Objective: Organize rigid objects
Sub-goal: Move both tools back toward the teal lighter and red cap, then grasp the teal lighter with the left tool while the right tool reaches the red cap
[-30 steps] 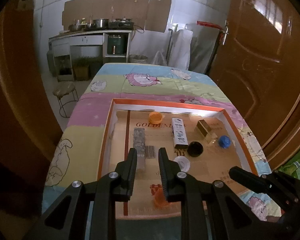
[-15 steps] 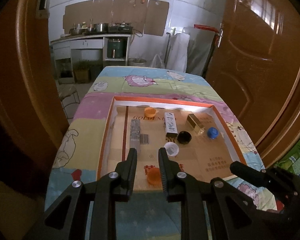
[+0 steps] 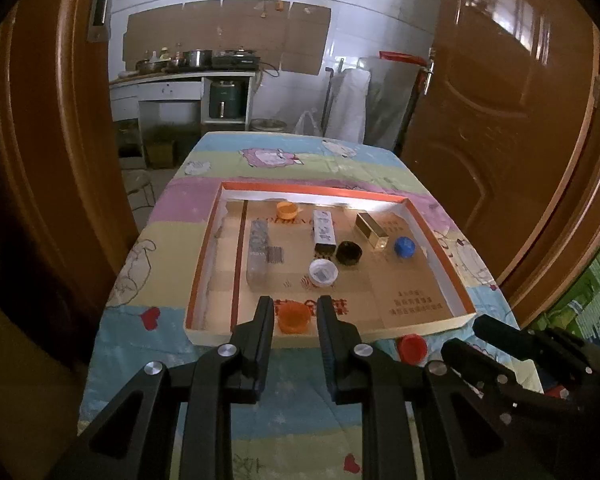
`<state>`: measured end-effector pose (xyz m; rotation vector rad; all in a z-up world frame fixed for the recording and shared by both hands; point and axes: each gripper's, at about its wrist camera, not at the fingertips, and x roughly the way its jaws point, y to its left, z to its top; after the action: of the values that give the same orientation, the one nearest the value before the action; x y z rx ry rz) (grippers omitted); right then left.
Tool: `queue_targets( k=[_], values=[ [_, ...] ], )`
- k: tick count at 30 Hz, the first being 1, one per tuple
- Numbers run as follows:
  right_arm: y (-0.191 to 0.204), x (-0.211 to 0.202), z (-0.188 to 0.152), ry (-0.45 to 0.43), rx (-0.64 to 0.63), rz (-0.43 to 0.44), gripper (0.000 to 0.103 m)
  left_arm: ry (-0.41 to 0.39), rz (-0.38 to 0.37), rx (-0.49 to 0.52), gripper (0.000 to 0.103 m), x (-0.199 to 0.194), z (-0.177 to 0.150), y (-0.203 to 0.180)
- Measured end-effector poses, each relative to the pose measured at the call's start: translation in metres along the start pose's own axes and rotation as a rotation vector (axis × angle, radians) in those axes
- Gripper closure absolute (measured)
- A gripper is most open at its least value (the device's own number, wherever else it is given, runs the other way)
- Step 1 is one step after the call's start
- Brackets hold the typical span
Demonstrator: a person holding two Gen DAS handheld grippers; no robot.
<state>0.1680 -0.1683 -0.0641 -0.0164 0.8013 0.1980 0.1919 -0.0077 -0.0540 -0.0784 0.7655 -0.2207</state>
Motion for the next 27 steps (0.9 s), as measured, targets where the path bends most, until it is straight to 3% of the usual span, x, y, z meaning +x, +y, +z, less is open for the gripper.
queue_targets(
  k=[11,19,27],
  values=[
    [-0.025,-0.005,-0.026,0.033,0.04,-0.047,0.062,-0.003,-0.068,-0.009,0.081,-0.004,-0.026,-0.011],
    [-0.041,-0.009,-0.04,0.043,0.079,-0.07,0.062,0.065,-0.135,0.079,0.081,0.021,-0.055,-0.064],
    [-0.068,-0.015,-0.051,0.037,0.14,-0.084,0.062,0.109,-0.049,0.116,0.081,0.055,-0.069,-0.092]
  ],
)
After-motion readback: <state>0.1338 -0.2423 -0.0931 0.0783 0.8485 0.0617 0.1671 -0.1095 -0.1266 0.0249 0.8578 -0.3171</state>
